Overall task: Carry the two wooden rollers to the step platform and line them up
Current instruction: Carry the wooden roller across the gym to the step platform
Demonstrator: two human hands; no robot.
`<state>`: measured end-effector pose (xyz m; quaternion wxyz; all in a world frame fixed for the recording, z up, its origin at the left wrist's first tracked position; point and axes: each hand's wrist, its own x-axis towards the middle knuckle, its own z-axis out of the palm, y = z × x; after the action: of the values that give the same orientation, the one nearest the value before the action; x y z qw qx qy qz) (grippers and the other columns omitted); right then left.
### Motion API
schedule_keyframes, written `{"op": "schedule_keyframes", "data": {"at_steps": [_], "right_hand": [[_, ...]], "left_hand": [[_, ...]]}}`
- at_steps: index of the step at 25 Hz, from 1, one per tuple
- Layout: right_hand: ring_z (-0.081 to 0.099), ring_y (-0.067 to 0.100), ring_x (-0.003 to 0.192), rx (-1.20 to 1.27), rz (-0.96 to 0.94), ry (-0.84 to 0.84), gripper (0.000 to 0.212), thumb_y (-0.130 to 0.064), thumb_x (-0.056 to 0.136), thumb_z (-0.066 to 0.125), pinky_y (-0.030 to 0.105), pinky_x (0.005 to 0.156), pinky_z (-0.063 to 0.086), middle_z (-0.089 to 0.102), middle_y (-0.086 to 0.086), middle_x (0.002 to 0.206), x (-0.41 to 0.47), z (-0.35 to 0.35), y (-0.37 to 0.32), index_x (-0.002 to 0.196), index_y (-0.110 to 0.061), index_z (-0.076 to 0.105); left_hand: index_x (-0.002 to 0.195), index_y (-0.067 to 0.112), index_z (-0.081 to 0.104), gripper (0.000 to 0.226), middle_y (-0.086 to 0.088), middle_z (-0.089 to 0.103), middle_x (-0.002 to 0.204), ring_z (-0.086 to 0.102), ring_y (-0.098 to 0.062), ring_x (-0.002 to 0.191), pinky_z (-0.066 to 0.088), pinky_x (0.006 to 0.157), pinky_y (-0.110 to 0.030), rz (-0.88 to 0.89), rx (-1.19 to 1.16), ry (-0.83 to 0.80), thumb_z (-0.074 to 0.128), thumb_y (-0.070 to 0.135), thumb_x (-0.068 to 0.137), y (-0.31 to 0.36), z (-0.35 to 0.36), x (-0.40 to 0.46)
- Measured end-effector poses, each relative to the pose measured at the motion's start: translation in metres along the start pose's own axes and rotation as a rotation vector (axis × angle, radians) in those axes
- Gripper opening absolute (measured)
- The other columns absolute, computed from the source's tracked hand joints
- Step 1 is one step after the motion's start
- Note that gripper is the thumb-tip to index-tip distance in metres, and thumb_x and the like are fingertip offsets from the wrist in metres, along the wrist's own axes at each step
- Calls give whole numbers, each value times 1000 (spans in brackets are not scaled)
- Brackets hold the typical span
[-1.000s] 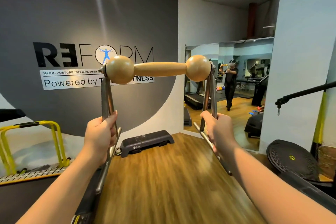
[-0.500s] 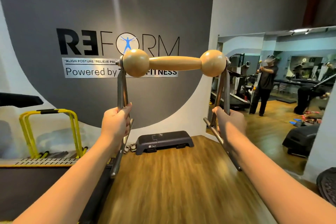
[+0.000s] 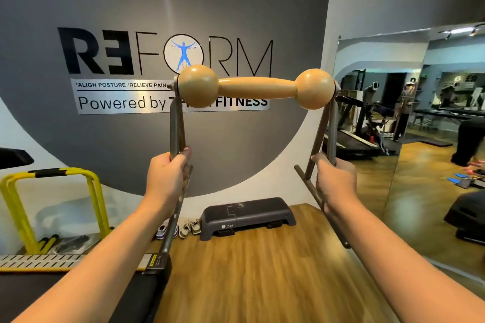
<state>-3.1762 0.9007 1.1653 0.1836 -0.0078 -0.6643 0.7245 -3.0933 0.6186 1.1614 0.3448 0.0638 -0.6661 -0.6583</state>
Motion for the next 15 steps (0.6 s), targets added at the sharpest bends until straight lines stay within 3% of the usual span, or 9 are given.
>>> {"op": "schedule_keyframes", "data": {"at_steps": [3,11,15], "right_hand": [[39,14,45,-6,-5,-23,37,-25,90,65,28,48,34,41,-7,44,58,45,24,58,-20,48],[41,23,60,-13,-22,-120,33,-25,96,61,37,57,35,43,11,64,245,149,93,67,-10,53],[36,22,60,0,0,-172,31,-27,95,60,36,55,31,39,12,66,353,206,115,70,-10,52]], "left_hand": [[68,16,45,40,3,37,50,32,-12,41,27,44,-26,-12,10,-6,56,31,103,-32,14,65],[67,17,45,40,3,35,48,28,-13,39,25,41,-24,-34,1,37,57,29,103,-124,78,237],[78,10,54,32,1,39,53,32,-12,42,28,42,-24,-30,27,93,57,31,103,-157,123,335]]}}
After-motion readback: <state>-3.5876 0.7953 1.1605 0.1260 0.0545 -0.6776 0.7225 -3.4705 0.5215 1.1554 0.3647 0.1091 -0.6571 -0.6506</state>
